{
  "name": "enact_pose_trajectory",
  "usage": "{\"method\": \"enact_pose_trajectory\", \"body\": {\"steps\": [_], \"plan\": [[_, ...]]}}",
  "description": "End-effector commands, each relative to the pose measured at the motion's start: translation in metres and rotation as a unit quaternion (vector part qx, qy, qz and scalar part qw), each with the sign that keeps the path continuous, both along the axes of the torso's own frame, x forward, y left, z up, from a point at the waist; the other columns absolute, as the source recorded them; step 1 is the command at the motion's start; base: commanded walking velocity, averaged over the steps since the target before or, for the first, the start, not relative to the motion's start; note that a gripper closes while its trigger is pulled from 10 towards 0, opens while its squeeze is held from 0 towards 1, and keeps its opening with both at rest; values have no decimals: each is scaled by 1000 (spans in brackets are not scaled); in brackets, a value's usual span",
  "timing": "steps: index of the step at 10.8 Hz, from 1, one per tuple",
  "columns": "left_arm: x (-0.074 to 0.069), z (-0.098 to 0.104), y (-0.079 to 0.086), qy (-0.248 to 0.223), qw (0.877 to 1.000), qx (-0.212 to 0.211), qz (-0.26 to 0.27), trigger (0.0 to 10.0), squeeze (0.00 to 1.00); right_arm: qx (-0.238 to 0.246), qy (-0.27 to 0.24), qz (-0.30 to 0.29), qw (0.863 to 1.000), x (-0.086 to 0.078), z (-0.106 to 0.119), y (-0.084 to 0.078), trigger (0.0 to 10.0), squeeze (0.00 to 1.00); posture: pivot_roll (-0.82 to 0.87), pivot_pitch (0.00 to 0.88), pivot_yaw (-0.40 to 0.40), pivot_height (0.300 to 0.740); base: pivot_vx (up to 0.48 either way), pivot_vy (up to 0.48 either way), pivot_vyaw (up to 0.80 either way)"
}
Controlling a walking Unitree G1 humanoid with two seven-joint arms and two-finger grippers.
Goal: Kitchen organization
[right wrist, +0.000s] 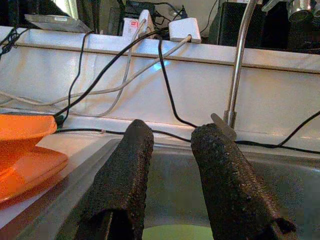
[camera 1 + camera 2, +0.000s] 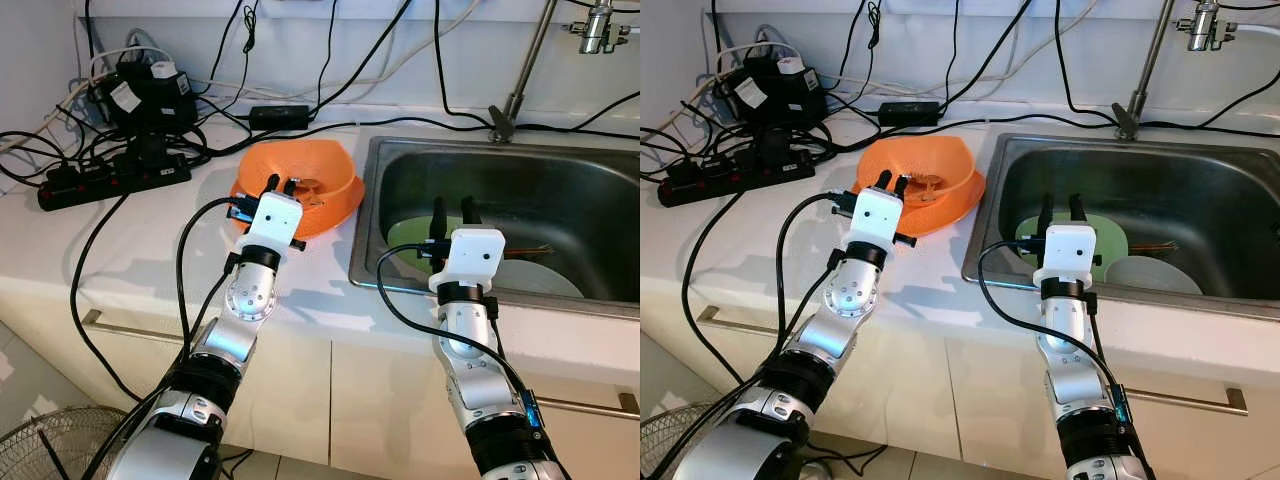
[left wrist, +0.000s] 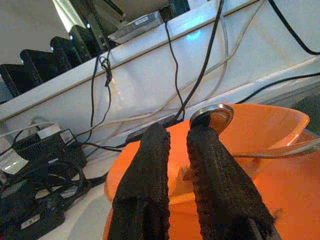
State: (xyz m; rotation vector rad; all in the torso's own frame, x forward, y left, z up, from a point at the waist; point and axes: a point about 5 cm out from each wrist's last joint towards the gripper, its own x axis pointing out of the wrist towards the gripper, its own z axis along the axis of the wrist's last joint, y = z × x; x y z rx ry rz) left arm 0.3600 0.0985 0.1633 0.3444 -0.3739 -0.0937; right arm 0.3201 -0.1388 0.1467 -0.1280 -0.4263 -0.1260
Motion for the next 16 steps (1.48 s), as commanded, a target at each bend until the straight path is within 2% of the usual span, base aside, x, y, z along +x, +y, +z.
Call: {"method": "enact_pose_trajectory", "body": {"steps": [1, 2, 4, 5, 14, 15, 16], "plan": [[-1, -3, 4, 7, 1000, -7, 9, 10000, 0, 1, -2, 1, 1000, 3, 3, 0, 10000, 0, 25, 0, 56, 740, 0, 0, 0], [-2, -3, 3, 7, 1000, -14, 4, 10000, 1000, 1, -2, 2, 1000, 3, 3, 1, 10000, 0, 24, 0, 57, 740, 0, 0, 0], [-3, -4, 2, 9, 1000, -16, 1, 10000, 1000, 2, -1, 2, 1000, 3, 3, 1, 10000, 0, 23, 0, 58, 740, 0, 0, 0], [-4, -6, 2, 11, 1000, -14, 1, 10000, 0, 2, -1, 2, 1000, 3, 3, 2, 10000, 0, 24, 0, 58, 740, 0, 0, 0], [-20, -31, 0, 50, 999, -9, -15, 10000, 0, 3, -1, 5, 1000, 3, 3, 4, 10000, 0, 25, 0, 58, 740, 0, 0, 0], [-20, -30, -4, 48, 998, -9, -27, 10000, 1000, 2, -2, 5, 1000, 4, 3, 4, 10000, 0, 23, 0, 59, 740, 0, 0, 0], [-20, -29, -6, 45, 998, -9, -32, 10000, 1000, 2, -2, 5, 1000, 4, 3, 4, 10000, 0, 23, 0, 59, 740, 0, 0, 0]]}}
